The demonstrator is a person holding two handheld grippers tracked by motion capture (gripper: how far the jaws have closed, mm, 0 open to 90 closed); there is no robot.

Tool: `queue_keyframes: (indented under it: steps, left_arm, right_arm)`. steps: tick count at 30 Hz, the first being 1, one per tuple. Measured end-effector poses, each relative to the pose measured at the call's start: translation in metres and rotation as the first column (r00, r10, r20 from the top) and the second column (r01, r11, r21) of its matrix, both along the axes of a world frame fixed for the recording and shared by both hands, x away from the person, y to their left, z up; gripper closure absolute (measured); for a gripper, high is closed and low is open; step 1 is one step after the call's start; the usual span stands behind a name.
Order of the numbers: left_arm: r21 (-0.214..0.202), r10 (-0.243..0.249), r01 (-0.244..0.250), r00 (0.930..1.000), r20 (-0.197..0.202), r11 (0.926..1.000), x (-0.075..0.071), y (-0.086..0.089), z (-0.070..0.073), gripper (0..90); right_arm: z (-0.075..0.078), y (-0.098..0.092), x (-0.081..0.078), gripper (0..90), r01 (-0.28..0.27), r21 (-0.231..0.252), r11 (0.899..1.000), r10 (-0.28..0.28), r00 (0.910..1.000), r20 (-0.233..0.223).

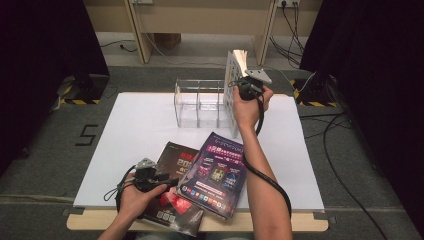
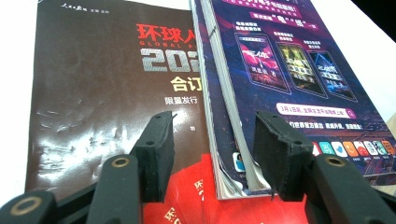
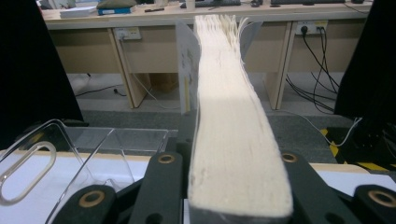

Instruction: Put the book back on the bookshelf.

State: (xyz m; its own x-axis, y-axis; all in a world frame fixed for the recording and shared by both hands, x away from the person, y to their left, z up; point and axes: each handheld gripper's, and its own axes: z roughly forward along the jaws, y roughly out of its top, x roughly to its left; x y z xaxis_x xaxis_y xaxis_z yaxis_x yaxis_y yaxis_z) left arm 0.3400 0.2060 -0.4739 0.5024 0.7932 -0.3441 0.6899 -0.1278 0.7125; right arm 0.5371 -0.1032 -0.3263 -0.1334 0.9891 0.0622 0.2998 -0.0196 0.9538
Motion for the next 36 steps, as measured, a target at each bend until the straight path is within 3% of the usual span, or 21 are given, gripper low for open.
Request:
queue_keyframes:
  steps: [10, 28, 36]
  left_arm:
    - [-0.003, -0.011, 0.011, 0.9999, -0.006, 0.9999, -0.002, -0.004, -0.001, 47.6]
    - [0.001, -0.023, 0.023, 0.9997, -0.008, 0.9997, -0.003, -0.01, -0.003, 47.6]
    - [0.004, -0.028, 0.028, 0.9995, -0.012, 0.9996, -0.003, -0.011, -0.003, 47.5]
  right_arm:
    - [0.003, -0.005, -0.01, 61.3, -0.051, 0.005, 0.999, 0.051, 0.9983, -0.026]
    - [-0.002, -0.015, -0.032, 59.5, -0.073, 0.009, 0.997, 0.073, 0.9959, -0.053]
    - [-0.008, -0.023, -0.041, 58.5, -0.087, 0.038, 0.995, 0.09, 0.9922, -0.086]
